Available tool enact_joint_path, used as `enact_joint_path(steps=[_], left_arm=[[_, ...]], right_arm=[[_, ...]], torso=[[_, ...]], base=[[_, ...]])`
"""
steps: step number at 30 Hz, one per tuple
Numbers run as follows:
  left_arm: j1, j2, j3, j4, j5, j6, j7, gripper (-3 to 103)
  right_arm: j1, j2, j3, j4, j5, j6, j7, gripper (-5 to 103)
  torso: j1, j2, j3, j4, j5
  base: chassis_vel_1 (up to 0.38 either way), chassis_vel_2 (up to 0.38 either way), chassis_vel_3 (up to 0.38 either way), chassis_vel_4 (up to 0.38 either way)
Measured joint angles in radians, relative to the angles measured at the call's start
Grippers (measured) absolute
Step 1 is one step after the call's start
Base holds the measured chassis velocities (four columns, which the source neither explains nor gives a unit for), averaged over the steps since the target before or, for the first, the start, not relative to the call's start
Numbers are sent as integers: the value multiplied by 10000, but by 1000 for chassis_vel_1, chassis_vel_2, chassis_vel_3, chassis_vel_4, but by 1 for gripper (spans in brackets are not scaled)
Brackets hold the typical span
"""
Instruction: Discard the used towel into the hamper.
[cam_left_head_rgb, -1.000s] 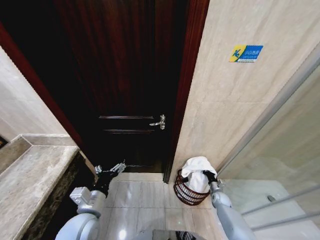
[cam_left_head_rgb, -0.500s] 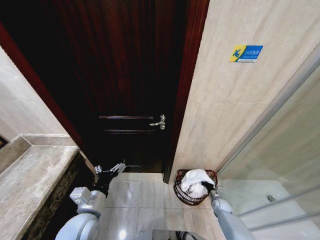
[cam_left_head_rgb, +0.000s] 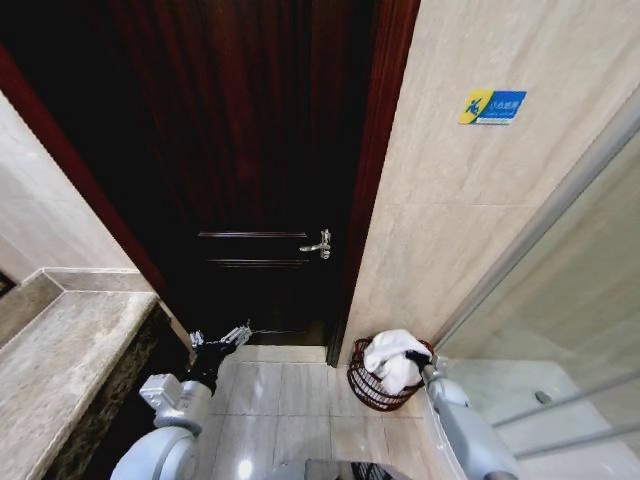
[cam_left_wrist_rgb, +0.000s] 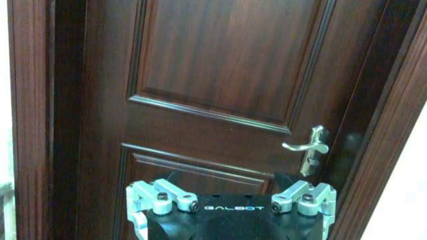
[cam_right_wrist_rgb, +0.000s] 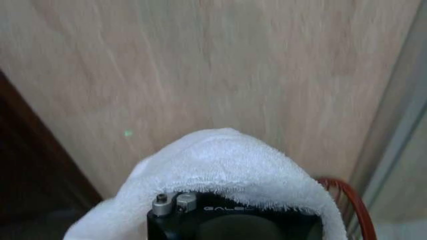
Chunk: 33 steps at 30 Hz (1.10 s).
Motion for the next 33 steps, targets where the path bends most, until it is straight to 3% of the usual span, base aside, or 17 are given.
enact_joint_path(steps=[6, 9, 13, 18, 22, 25, 26, 29, 32, 33], left_arm=[[0, 0, 0, 0, -1, 0, 0, 97], [0, 0, 0, 0, -1, 0, 0, 97], [0, 0, 0, 0, -1, 0, 0, 97], [0, 0, 0, 0, 0, 0, 0, 97], [0, 0, 0, 0, 0, 0, 0, 97], [0, 0, 0, 0, 0, 0, 0, 97], [0, 0, 0, 1, 0, 0, 0, 97], [0, 0, 0, 0, 0, 0, 0, 97], [0, 0, 0, 0, 0, 0, 0, 97], [0, 0, 0, 1, -1, 0, 0, 97]], right_arm=[[-370, 60, 188, -415, -327, 232, -254, 12], [-269, 64, 314, -405, 213, 711, -385, 12], [-104, 9, 328, -167, 602, 1063, -442, 12], [-47, 24, 430, -1004, -324, 1122, -589, 12], [-208, 133, 732, -1718, -1771, 1009, -1039, 12], [-188, 126, 873, -1695, -1882, 1037, -1243, 12], [6, 87, 900, -1694, -1366, 1431, -1635, 12], [350, 47, 870, -1606, -668, 1845, -1816, 12], [521, 37, 835, -1543, -708, 1721, -1618, 12], [606, 46, 864, -1723, -1176, 1571, -1444, 12]], torso=[[-2, 0, 0, -6, -3], [-1, 0, 0, -8, -2], [-1, 0, -3, 11, -11], [-1, 0, -2, -3, 0], [-2, 0, -1, -7, 3], [-2, 1, -1, -4, -7], [-2, 0, -1, -6, -3], [-1, 0, -1, 3, -7], [-1, 0, -2, 8, -12], [-1, 0, -2, 8, -5]], base=[[0, 0, 0, 0], [0, 0, 0, 0], [0, 0, 0, 0], [0, 0, 0, 0], [0, 0, 0, 0], [0, 0, 0, 0], [0, 0, 0, 0], [0, 0, 0, 0], [0, 0, 0, 0], [0, 0, 0, 0]])
